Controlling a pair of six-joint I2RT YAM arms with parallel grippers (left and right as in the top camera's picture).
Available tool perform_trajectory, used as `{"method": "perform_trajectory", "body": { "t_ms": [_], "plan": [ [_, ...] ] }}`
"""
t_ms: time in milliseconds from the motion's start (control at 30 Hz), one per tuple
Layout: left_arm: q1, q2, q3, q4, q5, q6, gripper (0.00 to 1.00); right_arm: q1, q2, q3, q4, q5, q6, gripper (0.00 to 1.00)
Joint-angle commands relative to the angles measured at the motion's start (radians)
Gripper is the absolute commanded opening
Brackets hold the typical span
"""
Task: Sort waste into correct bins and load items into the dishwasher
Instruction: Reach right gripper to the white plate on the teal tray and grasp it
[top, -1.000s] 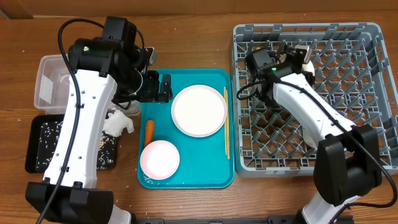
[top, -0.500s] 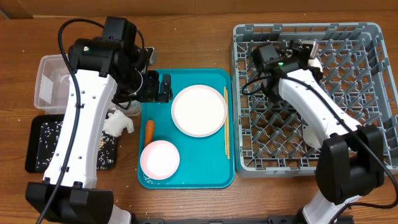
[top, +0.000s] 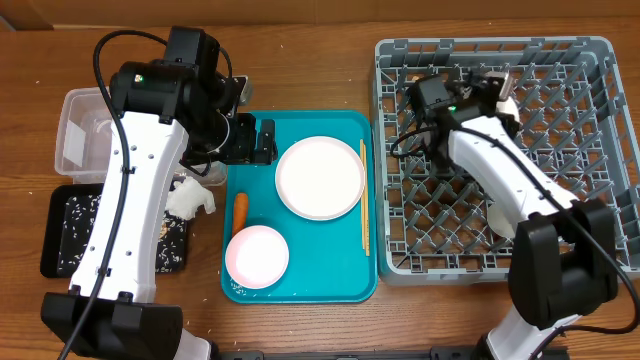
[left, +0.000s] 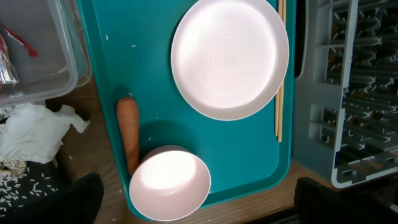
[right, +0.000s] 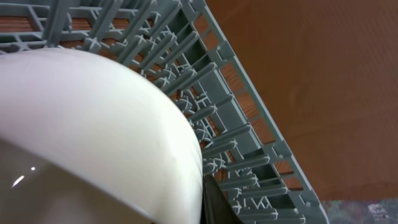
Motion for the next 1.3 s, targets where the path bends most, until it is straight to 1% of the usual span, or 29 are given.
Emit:
{"method": "perform_trajectory", "body": {
  "t_ms": [0,67,100,167,200,233,267,300,333,367,433,567,800,967,1100,1200,1267],
  "plan": [
    [-0.006,0.002,0.013,-0.002,-0.002,0.008,1.00,0.039,0.005,-0.030,-0.018,-0.059,-0.008,0.07],
    [-0.006,0.002,0.013,-0.002,-0.002,0.008,1.00,0.058,0.005,-0.030,-0.033,-0.032,-0.008,0.12],
    [-0.006,0.002,0.013,-0.002,-0.002,0.008,1.00,0.068,0.005,-0.030,-0.041,-0.013,-0.008,0.18],
    [-0.006,0.002,0.013,-0.002,-0.002,0.008,1.00,0.087,0.005,-0.030,-0.053,0.030,-0.008,0.26],
    [-0.006,0.002,0.013,-0.002,-0.002,0.008,1.00,0.097,0.005,-0.030,-0.058,0.039,-0.008,0.34],
    [-0.006,0.002,0.013,-0.002,-0.002,0.008,1.00,0.106,0.005,-0.030,-0.065,0.044,-0.008,0.44],
    [-0.006,0.002,0.013,-0.002,-0.002,0.008,1.00,0.117,0.005,-0.030,-0.077,0.045,-0.008,0.57],
    [-0.006,0.002,0.013,-0.002,-0.002,0.008,1.00,0.126,0.005,-0.030,-0.089,0.042,-0.004,0.80],
    [-0.006,0.002,0.013,-0.002,-0.002,0.008,1.00,0.135,0.005,-0.028,-0.098,0.030,0.003,0.96],
    [-0.006,0.002,0.013,-0.002,-0.002,0.008,1.00,0.145,0.004,-0.023,-0.111,0.004,0.003,1.00],
    [-0.006,0.002,0.013,-0.002,-0.002,0.008,1.00,0.163,0.000,-0.006,-0.122,-0.067,0.003,1.00],
    [-0.006,0.002,0.013,-0.002,-0.002,0.008,1.00,0.212,-0.035,0.044,-0.149,-0.284,-0.009,1.00],
    [-0.006,0.002,0.013,-0.002,-0.002,0.008,1.00,0.269,-0.162,0.130,-0.138,-0.587,-0.035,1.00],
    [-0.006,0.002,0.013,-0.002,-0.002,0.008,1.00,0.262,-0.206,0.143,-0.031,-0.980,-0.045,1.00],
    [-0.006,0.002,0.013,-0.002,-0.002,0.008,1.00,0.266,-0.182,0.115,0.037,-1.240,-0.055,0.92],
    [-0.006,0.002,0.013,-0.002,-0.002,0.008,1.00,0.280,-0.140,0.102,0.037,-1.274,0.001,0.93],
    [-0.006,0.002,0.013,-0.002,-0.002,0.008,1.00,0.285,-0.100,0.099,0.028,-1.275,0.078,0.93]
  ]
}}
